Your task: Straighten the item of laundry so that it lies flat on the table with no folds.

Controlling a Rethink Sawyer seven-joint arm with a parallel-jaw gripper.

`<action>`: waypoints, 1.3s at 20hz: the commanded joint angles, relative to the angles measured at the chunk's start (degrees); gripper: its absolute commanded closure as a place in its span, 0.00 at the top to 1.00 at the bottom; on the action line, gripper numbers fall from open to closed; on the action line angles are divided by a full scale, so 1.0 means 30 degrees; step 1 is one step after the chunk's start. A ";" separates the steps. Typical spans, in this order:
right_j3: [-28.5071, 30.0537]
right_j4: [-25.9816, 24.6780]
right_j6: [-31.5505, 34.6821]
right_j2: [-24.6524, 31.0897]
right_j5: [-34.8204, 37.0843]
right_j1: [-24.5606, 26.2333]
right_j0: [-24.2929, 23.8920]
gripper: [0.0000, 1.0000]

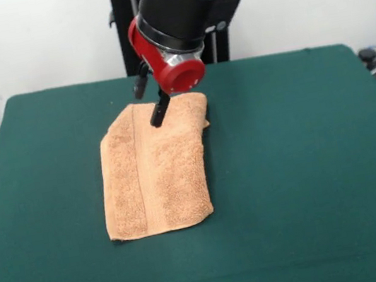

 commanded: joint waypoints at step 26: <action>0.0392 0.0440 0.3481 -0.0337 0.0120 -0.0355 0.0583 1.00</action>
